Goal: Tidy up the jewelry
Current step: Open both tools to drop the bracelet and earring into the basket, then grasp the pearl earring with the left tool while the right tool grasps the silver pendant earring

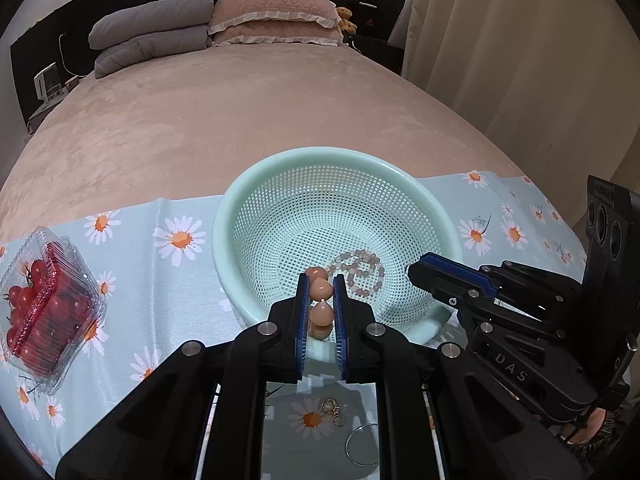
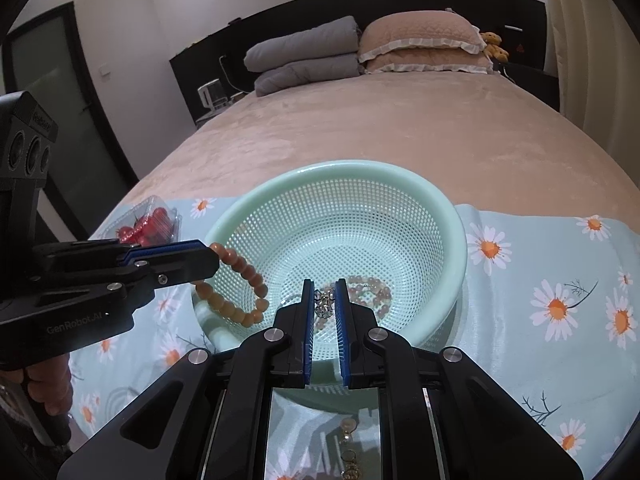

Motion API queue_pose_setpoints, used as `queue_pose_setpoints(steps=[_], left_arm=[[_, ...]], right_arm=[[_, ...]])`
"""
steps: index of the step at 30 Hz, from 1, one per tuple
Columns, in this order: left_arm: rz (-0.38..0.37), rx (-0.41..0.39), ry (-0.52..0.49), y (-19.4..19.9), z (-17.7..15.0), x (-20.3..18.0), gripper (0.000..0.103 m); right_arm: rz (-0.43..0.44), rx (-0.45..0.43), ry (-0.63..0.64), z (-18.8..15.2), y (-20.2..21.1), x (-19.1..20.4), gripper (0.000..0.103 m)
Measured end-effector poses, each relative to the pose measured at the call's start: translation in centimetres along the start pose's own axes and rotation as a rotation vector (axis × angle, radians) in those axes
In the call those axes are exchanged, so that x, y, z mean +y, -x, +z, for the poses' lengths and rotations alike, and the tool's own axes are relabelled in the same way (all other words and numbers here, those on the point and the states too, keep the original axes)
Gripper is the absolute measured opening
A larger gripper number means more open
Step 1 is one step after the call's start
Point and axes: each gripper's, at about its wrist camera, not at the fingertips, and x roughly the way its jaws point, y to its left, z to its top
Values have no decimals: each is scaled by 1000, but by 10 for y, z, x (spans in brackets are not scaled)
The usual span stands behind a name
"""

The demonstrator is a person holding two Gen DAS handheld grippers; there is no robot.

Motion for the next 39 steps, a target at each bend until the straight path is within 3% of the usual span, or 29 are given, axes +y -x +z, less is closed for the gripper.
queue_pose_setpoints(steps=[3, 4, 5, 6, 7, 8, 12, 15, 24, 30, 39], left_arm=[[2, -1, 6, 0, -1, 3, 14], [8, -1, 18, 1, -2, 6, 25], [18, -6, 36, 4, -2, 9, 38], [37, -24, 64, 8, -2, 14, 71], [60, -59, 102, 14, -1, 20, 91], [77, -100, 146, 21, -1, 29, 92], [48, -162, 318, 38, -4, 63, 97], [60, -148, 378, 38, -6, 78, 97], [120, -92, 285, 34, -16, 71, 97], [218, -16, 165, 26, -24, 58, 97], [244, 77, 79, 14, -35, 43, 97]], right_arm=[[-32, -39, 17, -3, 4, 1, 12], [-49, -57, 21, -3, 7, 1, 15], [-63, -74, 21, -3, 10, 0, 28], [-85, -100, 12, -3, 14, -2, 53], [-118, -134, -10, -4, 19, -5, 66], [-134, -168, -35, -4, 24, -8, 81], [-91, -220, -154, -4, 36, -27, 84], [-107, -200, -186, -6, 32, -34, 84], [-149, -167, -123, -5, 35, -20, 84], [-161, -151, -81, -2, 38, -9, 84], [-175, -122, -13, 2, 46, 5, 84]])
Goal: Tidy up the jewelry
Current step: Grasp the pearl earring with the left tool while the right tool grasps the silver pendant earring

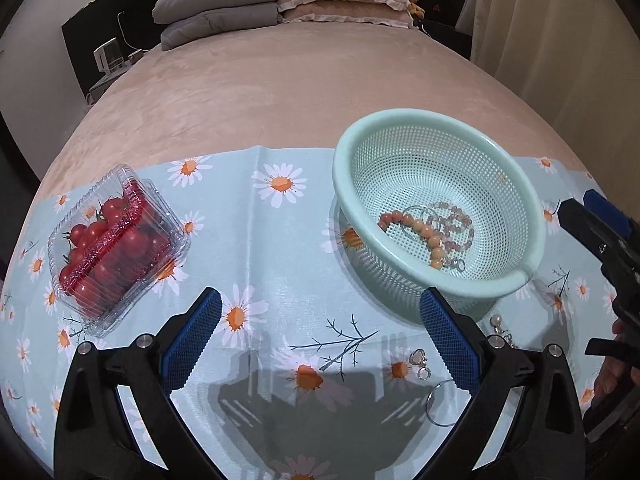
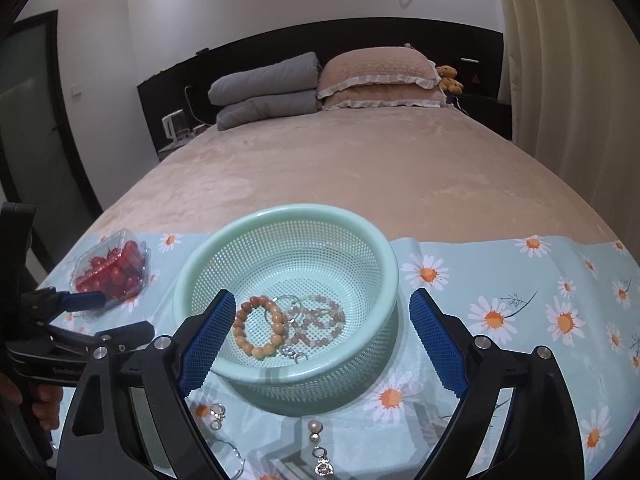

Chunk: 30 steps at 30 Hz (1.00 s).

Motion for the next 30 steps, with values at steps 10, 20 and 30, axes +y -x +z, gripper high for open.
queue_pose_setpoints(steps=[10, 20, 30], left_arm=[[-3, 71, -38, -9, -15, -3, 97], [17, 95, -121, -12, -47, -21, 97], [-39, -25, -125, 17, -101, -38, 97]], right_arm=[[28, 90, 109, -11, 1, 8, 84], [54, 151, 186, -38, 9, 0, 84], [96, 127, 156, -91, 30, -7, 80]])
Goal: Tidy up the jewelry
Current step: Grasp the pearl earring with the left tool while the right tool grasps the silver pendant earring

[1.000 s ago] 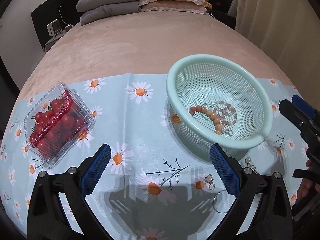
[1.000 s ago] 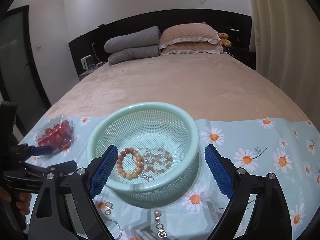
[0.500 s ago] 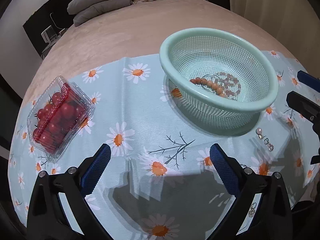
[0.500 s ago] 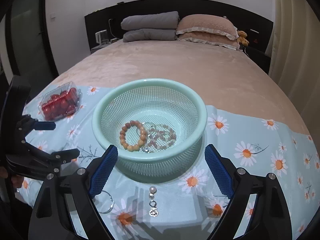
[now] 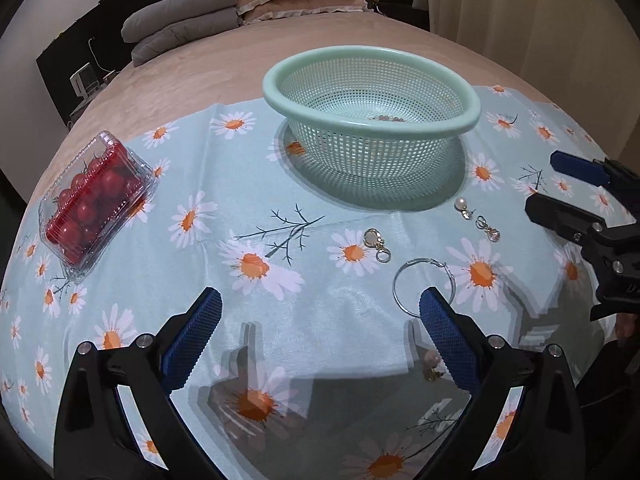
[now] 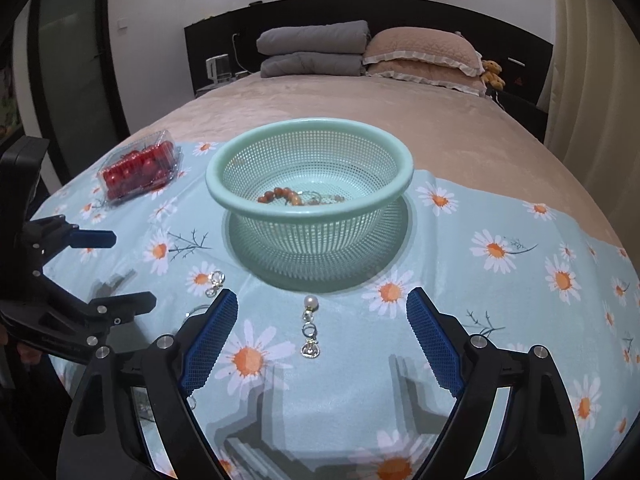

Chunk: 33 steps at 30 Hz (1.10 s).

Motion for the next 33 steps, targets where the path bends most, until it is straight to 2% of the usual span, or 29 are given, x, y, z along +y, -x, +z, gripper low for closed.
queue_pose_setpoints(steps=[2, 4, 7, 11, 13, 15, 16, 17, 18, 19, 20, 25, 28, 33], left_arm=[[-18, -7, 25, 0, -7, -2, 97], [-30, -15, 36, -1, -15, -5, 97], [-33, -18, 24, -7, -25, -11, 97], [-26, -6, -13, -14, -38, -21, 97], [-38, 0, -13, -18, -43, -25, 96], [-19, -16, -20, -19, -47, -28, 95], [-19, -23, -25, -18, -48, -29, 92], [-24, -25, -27, -18, -48, -29, 90], [-28, -29, -27, -17, -49, -29, 83], [-39, -32, -31, -16, -49, -29, 73], [-52, -32, -34, -16, -49, -29, 69], [-93, -22, -82, -15, -50, -38, 39], [-136, -3, -95, -14, -51, -41, 13], [-165, 30, -77, -12, -50, -40, 11]], right_arm=[[-1, 11, 9, -5, -3, 2, 75], [-18, 18, 18, -10, -7, 5, 74], [-15, 29, 16, -17, -16, 6, 72], [-3, 65, 10, -22, -29, 7, 64], [4, 108, 4, -25, -38, 6, 58], [-7, 136, -1, -28, -45, 5, 46], [1, 131, -7, -29, -46, 4, 44], [4, 135, -16, -29, -46, 3, 33], [6, 142, -24, -29, -46, 2, 24], [9, 147, -32, -29, -47, 0, 20], [10, 151, -36, -30, -47, -1, 11], [0, 149, -10, -30, -45, 3, 11], [3, 150, -10, -30, -43, 2, 11], [1, 149, -6, -29, -39, 1, 9]])
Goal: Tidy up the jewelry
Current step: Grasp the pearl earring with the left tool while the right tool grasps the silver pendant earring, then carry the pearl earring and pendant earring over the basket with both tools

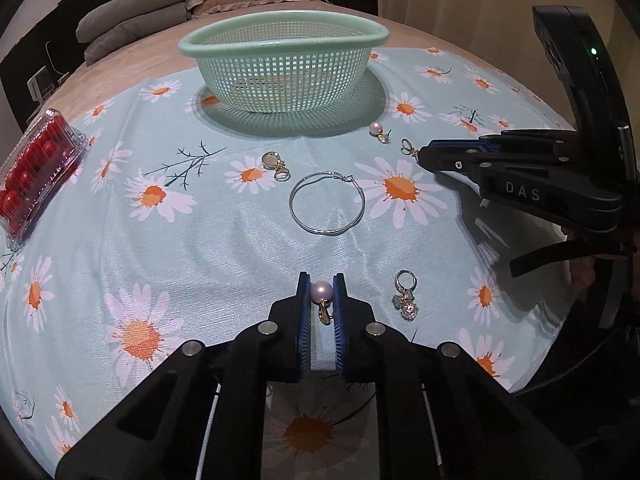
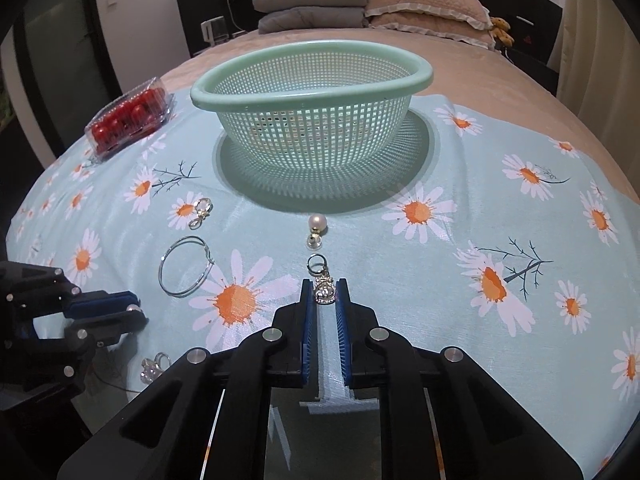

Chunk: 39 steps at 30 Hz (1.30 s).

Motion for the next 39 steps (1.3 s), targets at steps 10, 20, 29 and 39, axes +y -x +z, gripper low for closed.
queue_pose_setpoints(steps=[10, 20, 29, 39], left_arm=[[-13, 9, 45, 16, 7, 3, 11], [-20, -13, 52, 28, 10, 5, 11], [-27, -20, 53, 33, 12, 5, 11], [-45, -48, 60, 47, 23, 6, 11]], right_arm=[[30, -36, 12, 7, 22, 5, 1], [-10, -28, -9, 7, 6, -2, 40], [5, 44, 54, 7, -13, 16, 11], [38, -1, 21, 13, 19, 12, 10]])
